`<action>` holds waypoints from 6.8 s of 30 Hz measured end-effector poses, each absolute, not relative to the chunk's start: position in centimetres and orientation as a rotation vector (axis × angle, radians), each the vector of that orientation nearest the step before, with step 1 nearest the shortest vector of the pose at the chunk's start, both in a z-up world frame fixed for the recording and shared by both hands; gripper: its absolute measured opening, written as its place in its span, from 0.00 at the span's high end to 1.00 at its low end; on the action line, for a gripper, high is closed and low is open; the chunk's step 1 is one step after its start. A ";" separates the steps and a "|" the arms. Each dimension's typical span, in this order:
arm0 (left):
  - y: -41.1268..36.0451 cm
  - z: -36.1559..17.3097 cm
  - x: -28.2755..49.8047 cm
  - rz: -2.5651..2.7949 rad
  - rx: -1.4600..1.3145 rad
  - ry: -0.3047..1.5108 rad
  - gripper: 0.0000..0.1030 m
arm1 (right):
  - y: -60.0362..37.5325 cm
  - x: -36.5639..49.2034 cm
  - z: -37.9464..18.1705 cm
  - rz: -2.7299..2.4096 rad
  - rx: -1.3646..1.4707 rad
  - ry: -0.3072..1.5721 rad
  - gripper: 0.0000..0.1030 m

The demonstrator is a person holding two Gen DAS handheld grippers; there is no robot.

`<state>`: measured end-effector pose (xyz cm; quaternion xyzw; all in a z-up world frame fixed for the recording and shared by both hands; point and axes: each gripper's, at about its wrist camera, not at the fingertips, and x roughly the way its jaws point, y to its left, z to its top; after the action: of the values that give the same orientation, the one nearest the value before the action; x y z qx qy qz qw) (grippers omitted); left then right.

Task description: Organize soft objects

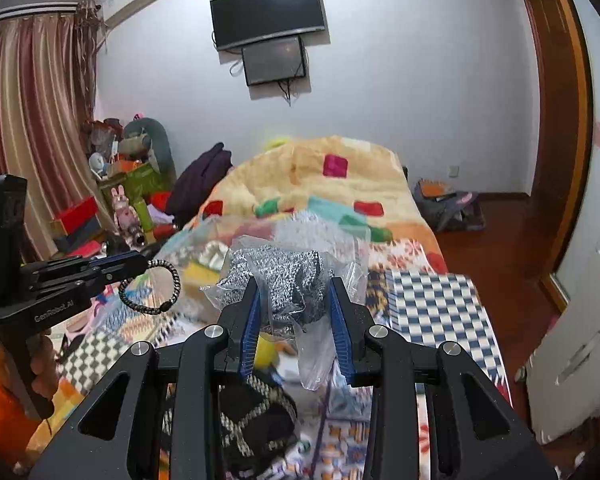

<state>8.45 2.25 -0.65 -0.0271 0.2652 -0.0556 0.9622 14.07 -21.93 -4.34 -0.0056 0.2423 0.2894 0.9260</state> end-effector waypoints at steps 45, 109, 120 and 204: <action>3.6 -3.3 10.4 -0.072 -0.056 0.625 0.29 | -16.7 16.9 -6.5 0.656 -0.133 0.595 0.45; 3.0 0.2 9.2 -0.141 -0.098 0.477 0.89 | -19.7 15.7 -5.3 0.624 -0.050 0.536 0.64; 5.2 -1.6 14.7 -0.013 -0.136 0.480 0.89 | -16.6 19.1 -5.7 0.616 -0.020 0.567 0.64; 1.0 3.1 4.4 -0.021 -0.056 0.292 0.00 | -20.5 11.8 -0.7 0.637 -0.006 0.284 0.01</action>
<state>4.39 1.03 3.12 -0.0279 0.1455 -0.0105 0.9889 11.82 -20.47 -0.70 -0.0032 0.1391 0.3121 0.9398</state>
